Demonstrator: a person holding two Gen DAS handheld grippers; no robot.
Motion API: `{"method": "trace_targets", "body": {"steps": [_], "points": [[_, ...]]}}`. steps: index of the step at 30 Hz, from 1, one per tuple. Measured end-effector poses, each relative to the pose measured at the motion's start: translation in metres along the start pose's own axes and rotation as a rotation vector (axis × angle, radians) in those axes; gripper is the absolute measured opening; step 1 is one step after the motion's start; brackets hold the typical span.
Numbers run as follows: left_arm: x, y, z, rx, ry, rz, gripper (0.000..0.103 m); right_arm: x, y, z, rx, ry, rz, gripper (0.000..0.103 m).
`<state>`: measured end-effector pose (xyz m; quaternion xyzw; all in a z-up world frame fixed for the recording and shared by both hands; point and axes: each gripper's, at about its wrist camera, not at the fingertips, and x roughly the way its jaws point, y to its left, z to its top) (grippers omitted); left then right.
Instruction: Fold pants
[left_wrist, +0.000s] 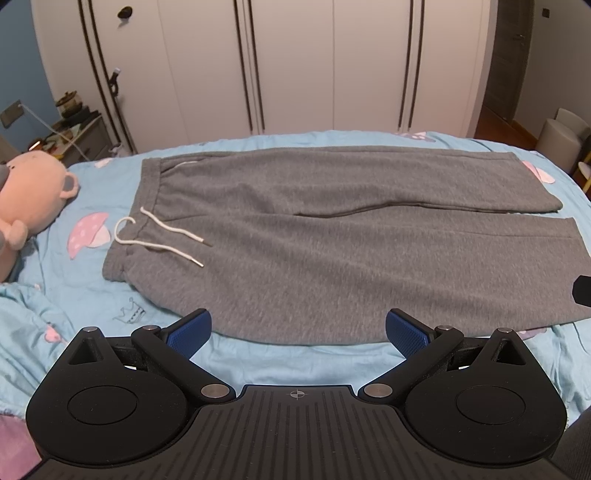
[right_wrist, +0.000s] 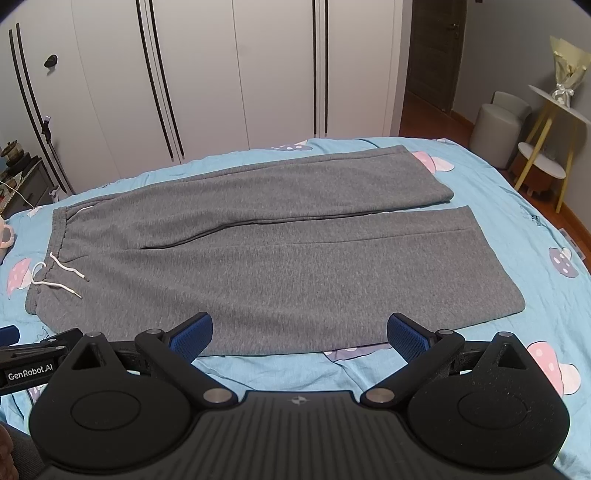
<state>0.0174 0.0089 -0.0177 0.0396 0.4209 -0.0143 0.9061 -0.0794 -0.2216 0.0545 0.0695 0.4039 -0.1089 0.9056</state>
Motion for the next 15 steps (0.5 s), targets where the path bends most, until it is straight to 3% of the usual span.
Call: {"method": "trace_targets", "body": {"steps": [15], "points": [[0.0022,0.0014,-0.0003,0.001,0.007,-0.001,0.103,0.0016,0.0011,0.0001,0.004,-0.001,0.004,0.101]]}}
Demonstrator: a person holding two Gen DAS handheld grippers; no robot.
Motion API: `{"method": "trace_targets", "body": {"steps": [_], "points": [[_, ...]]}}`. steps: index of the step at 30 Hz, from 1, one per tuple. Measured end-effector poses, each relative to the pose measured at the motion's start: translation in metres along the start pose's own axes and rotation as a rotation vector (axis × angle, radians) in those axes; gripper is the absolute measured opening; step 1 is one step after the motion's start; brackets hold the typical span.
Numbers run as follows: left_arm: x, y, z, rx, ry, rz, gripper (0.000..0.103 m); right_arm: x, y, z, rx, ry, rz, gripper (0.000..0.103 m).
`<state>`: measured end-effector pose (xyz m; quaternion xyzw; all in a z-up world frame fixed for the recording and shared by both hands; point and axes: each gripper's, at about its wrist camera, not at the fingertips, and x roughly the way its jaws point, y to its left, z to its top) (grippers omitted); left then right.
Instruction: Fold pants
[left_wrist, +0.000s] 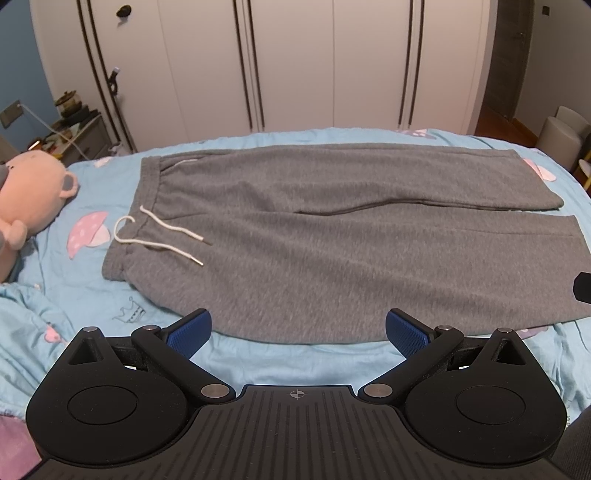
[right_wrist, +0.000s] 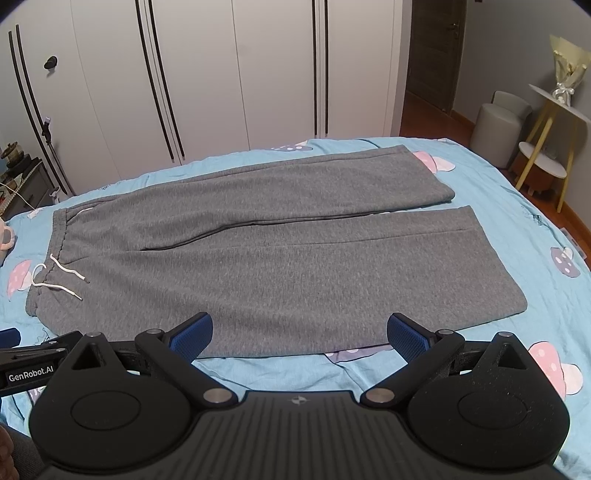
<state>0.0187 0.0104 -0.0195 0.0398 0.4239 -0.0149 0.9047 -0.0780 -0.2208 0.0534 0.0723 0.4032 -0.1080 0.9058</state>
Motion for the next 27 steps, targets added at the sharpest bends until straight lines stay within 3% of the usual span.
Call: {"method": "trace_targets", "body": {"steps": [27], "points": [[0.0059,0.0037,0.0011,-0.008,0.016,0.0,0.103,0.0071,0.0004,0.0011,0.012,-0.009,-0.003,0.101]]}}
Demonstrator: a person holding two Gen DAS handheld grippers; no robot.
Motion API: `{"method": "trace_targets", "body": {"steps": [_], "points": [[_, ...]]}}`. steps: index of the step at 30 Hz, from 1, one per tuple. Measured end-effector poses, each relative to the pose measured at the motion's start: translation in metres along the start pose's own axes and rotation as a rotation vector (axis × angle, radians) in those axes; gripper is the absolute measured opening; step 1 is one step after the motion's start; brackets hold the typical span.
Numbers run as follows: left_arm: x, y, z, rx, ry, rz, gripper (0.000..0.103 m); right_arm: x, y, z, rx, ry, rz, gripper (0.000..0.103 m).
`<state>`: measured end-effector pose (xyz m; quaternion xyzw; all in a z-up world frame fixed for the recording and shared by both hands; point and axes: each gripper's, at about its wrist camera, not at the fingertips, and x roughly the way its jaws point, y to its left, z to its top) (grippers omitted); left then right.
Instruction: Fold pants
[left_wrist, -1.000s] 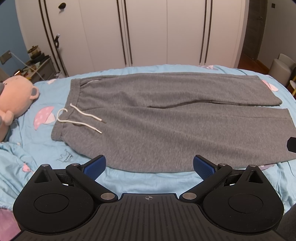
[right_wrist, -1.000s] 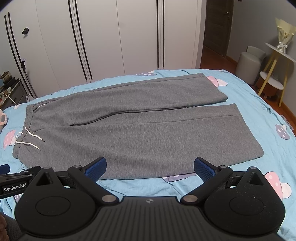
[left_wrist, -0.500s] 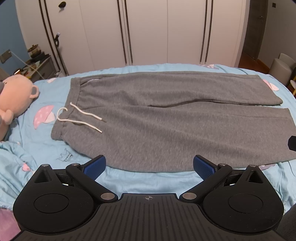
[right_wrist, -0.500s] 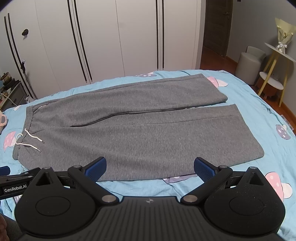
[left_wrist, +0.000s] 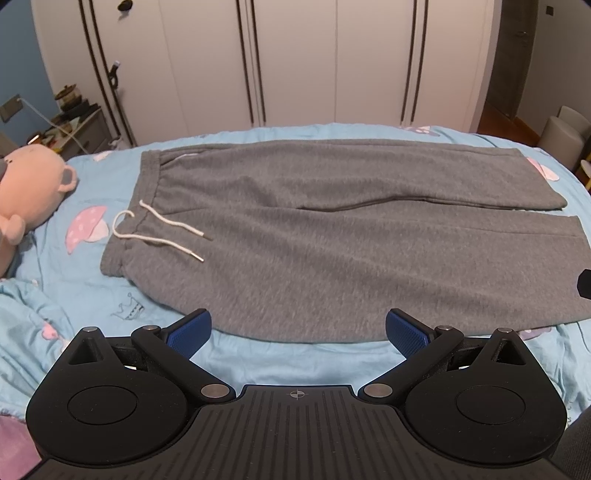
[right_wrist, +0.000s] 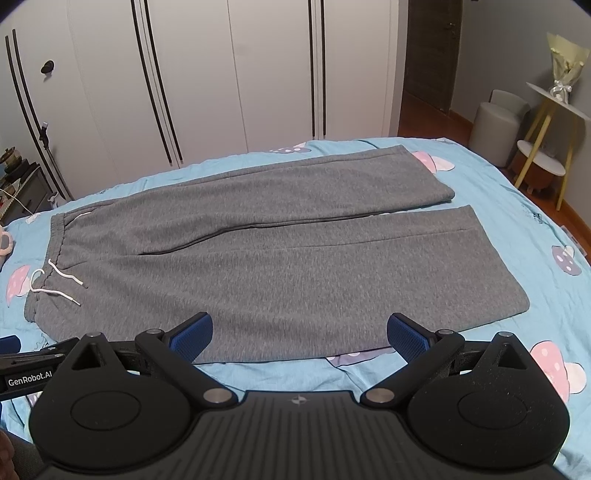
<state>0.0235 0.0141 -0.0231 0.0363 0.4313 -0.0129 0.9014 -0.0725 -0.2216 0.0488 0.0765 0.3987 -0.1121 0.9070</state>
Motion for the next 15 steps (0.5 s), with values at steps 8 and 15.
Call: {"method": "trace_targets", "body": {"steps": [8,15], "points": [[0.0036,0.0013,0.002,-0.001,0.009,-0.007,0.103,0.005,0.0007,-0.0011,-0.001,0.006,-0.008,0.101],[0.0104,0.0071,0.0032,-0.012,0.021,-0.025,0.103,0.0105,0.0012,-0.0012,0.004,0.003,-0.023,0.101]]}}
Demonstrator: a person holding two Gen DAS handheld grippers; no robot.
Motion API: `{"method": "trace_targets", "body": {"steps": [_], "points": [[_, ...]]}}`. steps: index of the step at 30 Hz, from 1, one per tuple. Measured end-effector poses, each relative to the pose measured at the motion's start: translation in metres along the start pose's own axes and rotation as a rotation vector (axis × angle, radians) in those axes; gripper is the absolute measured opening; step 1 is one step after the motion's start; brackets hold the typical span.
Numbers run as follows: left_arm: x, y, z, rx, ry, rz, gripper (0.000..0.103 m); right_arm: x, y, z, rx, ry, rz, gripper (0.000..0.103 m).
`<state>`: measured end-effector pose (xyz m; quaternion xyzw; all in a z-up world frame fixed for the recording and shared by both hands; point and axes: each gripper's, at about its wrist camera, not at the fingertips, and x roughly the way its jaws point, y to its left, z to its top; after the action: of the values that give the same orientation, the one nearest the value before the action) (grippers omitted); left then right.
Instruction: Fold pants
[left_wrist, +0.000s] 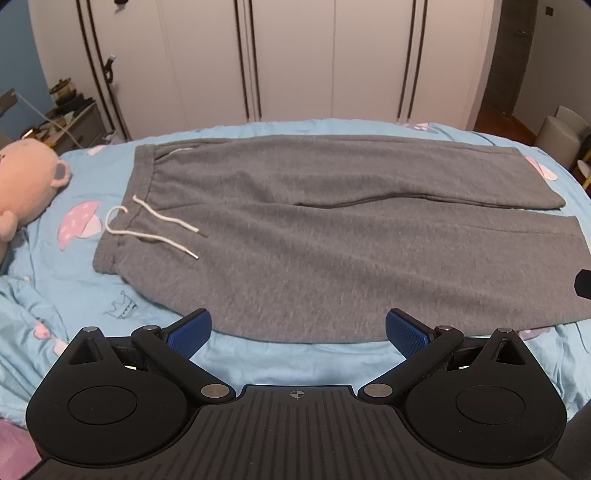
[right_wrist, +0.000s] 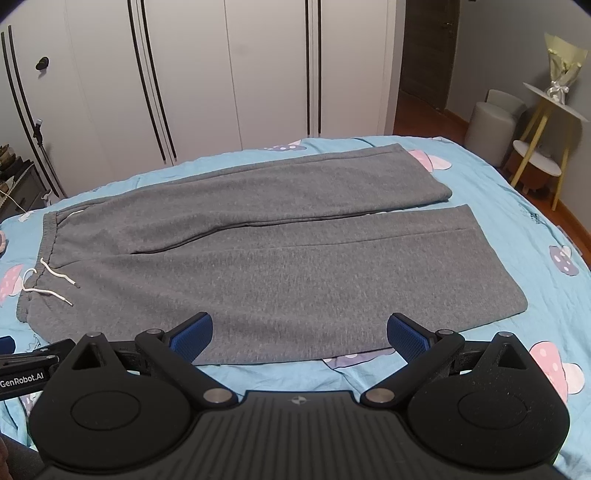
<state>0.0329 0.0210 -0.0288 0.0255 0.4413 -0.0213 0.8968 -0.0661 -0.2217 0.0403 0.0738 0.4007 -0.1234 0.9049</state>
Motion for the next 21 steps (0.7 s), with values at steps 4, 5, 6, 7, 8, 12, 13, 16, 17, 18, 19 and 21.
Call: {"method": "trace_targets", "body": {"steps": [4,5,6,7,8,12,13,16,17,18,19,21], "points": [[0.007,0.008,0.003,-0.023,0.011,0.006,0.103,0.006,-0.001,0.001,0.008,-0.004,0.011,0.101],[0.008,0.011,0.004,-0.028,0.008,0.015,0.103,0.007,-0.002,0.001,0.014,-0.006,0.016,0.101],[0.011,0.013,0.005,-0.031,0.005,0.035,0.103,0.009,-0.003,0.002,0.022,-0.012,0.029,0.101],[0.014,0.014,0.007,-0.031,0.001,0.063,0.103,0.011,-0.006,0.003,0.037,-0.022,0.051,0.101],[0.018,0.015,0.008,-0.029,-0.007,0.099,0.103,0.013,-0.008,0.003,0.049,-0.029,0.065,0.101],[0.038,0.024,0.018,-0.019,-0.023,0.219,0.103,0.032,-0.011,0.002,0.041,-0.054,0.065,0.101],[0.044,0.028,0.021,-0.031,-0.021,0.228,0.103,0.037,-0.009,0.002,0.014,-0.065,0.038,0.101],[0.066,0.046,0.034,-0.108,0.015,0.219,0.103,0.047,-0.006,0.005,-0.034,-0.156,-0.039,0.101],[0.074,0.051,0.039,-0.128,0.031,0.221,0.103,0.049,-0.007,0.007,-0.03,-0.198,-0.063,0.101],[0.083,0.056,0.046,-0.148,0.046,0.233,0.103,0.052,-0.009,0.011,-0.02,-0.247,-0.085,0.101],[0.092,0.058,0.052,-0.167,0.051,0.25,0.103,0.056,-0.013,0.015,-0.01,-0.29,-0.089,0.101],[0.111,0.061,0.068,-0.202,0.039,0.287,0.103,0.076,-0.023,0.025,0.019,-0.316,-0.054,0.101]]}}
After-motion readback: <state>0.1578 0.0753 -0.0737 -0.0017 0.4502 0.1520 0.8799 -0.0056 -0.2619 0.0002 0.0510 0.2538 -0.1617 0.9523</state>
